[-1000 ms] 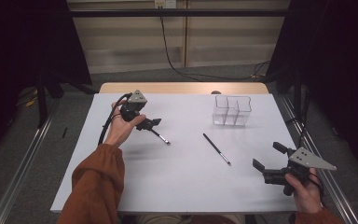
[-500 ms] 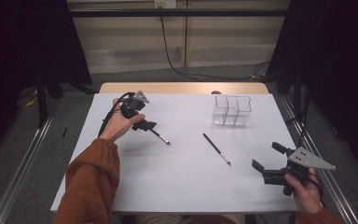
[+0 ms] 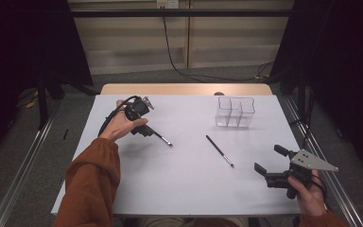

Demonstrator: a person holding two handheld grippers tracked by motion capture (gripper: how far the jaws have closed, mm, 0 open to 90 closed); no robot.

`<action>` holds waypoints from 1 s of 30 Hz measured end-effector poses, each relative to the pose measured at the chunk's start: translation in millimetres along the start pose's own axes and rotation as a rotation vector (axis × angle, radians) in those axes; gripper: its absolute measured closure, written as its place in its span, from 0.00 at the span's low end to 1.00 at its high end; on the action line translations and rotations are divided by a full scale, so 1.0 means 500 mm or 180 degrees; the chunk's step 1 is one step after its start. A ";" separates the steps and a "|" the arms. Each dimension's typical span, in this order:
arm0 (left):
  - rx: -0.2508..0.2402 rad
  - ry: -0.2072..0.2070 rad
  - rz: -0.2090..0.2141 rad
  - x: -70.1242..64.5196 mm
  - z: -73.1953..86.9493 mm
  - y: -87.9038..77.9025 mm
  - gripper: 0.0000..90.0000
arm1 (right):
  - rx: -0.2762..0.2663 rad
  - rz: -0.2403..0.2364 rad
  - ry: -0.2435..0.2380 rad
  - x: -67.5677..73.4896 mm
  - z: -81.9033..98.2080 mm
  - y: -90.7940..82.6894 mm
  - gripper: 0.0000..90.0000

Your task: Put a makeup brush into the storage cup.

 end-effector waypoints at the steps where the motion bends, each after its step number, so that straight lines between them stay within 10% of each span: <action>1: 0.0049 0.0021 -0.0003 0.000 0.001 0.003 0.06 | 0.0009 -0.0001 0.0001 0.000 0.000 0.000 0.00; 30: 0.0640 0.0560 0.0244 -0.028 -0.011 0.080 0.10 | 0.0029 -0.0063 0.0004 0.004 0.002 0.002 0.00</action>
Point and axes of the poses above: each handheld gripper's, and its own axes: y roughly forward along the jaws, z roughly out of its underside, x roughly to its left, the point moved 7 cm from there along y, roughly forward along the jaws, and after that the axes turned 12 degrees about -y, right-handed, at the moved point
